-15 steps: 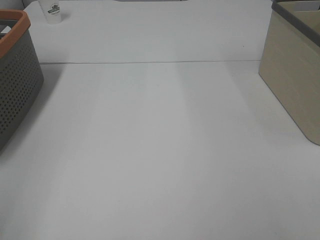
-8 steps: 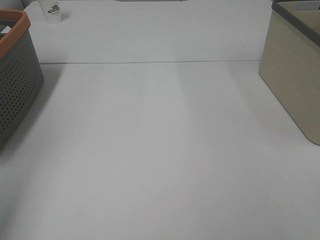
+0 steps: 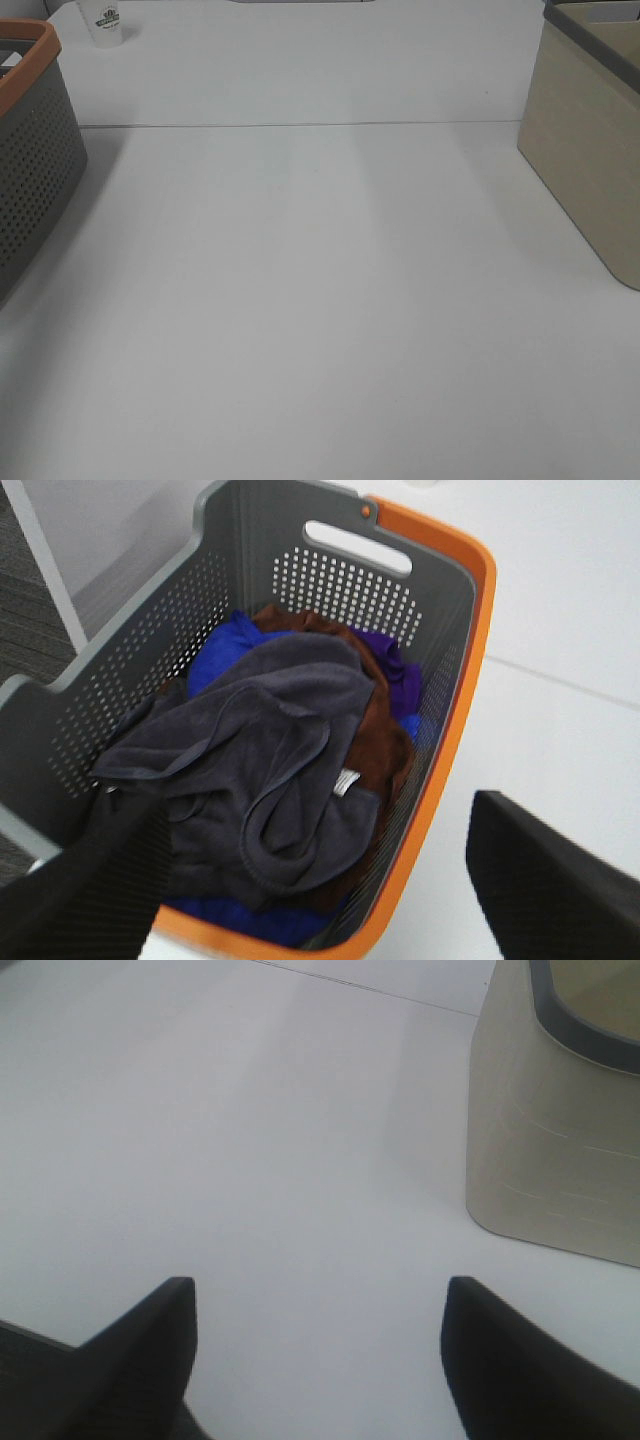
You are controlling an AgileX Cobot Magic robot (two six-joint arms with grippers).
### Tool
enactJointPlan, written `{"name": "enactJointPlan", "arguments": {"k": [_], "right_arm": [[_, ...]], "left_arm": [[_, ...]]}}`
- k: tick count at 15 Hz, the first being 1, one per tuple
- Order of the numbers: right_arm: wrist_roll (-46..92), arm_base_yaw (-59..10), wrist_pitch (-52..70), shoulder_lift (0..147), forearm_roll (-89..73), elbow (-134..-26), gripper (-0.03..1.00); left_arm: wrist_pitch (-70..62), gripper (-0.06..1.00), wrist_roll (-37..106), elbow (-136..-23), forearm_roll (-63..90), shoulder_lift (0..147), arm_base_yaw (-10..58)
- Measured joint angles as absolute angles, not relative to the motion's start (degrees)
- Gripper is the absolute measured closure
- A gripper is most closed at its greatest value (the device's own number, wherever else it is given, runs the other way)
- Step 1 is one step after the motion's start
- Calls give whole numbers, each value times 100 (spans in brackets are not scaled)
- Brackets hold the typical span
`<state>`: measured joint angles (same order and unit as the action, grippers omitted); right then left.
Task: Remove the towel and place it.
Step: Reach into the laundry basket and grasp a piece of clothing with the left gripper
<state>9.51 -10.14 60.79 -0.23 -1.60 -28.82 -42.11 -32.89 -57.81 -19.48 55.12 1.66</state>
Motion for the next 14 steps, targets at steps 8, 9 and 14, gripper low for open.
{"name": "enactJointPlan", "arguments": {"k": [8,9,14], "right_arm": [[951,-1014,6079,-23,-160,-2882,28],[951,-1014,6079,-23,-160,-2882,28],[951,-1014,6079,-23,-160,-2882,28]], "left_arm": [[-3048,19,-8428,-5873,-4211,7511,166],[-3048,19,-8995,-5873,-4572,7701,166],[-3151,19,-11058,-5873,-5460,8766,166]]}}
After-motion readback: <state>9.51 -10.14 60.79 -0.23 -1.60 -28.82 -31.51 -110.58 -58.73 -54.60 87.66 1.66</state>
